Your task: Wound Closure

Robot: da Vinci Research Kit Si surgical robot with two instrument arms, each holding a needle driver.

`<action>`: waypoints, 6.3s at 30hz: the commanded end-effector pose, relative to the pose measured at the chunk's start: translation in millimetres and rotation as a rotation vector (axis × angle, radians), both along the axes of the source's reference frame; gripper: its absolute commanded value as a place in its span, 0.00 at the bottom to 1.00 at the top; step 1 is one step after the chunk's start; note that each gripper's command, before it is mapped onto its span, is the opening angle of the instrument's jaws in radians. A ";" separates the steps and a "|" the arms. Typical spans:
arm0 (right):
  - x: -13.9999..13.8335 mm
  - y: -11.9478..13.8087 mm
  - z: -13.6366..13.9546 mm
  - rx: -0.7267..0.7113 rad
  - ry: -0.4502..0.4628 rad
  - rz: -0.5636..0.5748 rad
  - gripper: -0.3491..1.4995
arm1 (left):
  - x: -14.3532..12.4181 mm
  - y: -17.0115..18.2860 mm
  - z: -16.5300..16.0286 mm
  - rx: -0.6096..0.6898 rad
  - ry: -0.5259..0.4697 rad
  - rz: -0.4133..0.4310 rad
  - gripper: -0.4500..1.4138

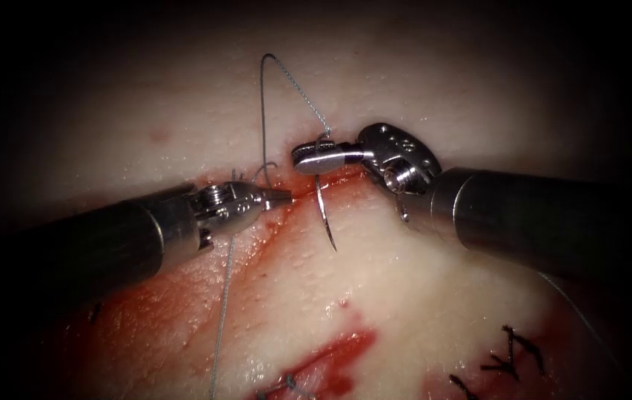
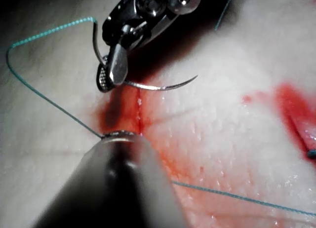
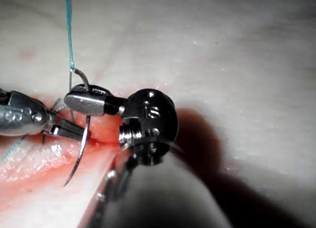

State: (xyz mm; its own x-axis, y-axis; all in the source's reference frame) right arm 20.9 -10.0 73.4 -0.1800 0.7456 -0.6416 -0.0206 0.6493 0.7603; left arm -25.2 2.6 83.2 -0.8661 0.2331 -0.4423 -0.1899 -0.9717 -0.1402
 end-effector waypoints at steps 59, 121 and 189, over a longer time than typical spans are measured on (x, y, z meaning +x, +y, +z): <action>6.5 -0.2 8.2 -0.643 -0.233 0.233 0.00 | 3.0 -0.4 7.0 0.245 0.240 0.197 0.58; 6.3 0.0 8.4 -0.580 -0.274 0.019 0.00 | -3.6 -2.9 -4.6 -0.161 0.038 0.007 0.39; 6.8 -2.1 7.9 0.053 -0.121 -0.182 0.00 | 1.5 -7.5 0.0 -0.085 0.042 0.039 0.28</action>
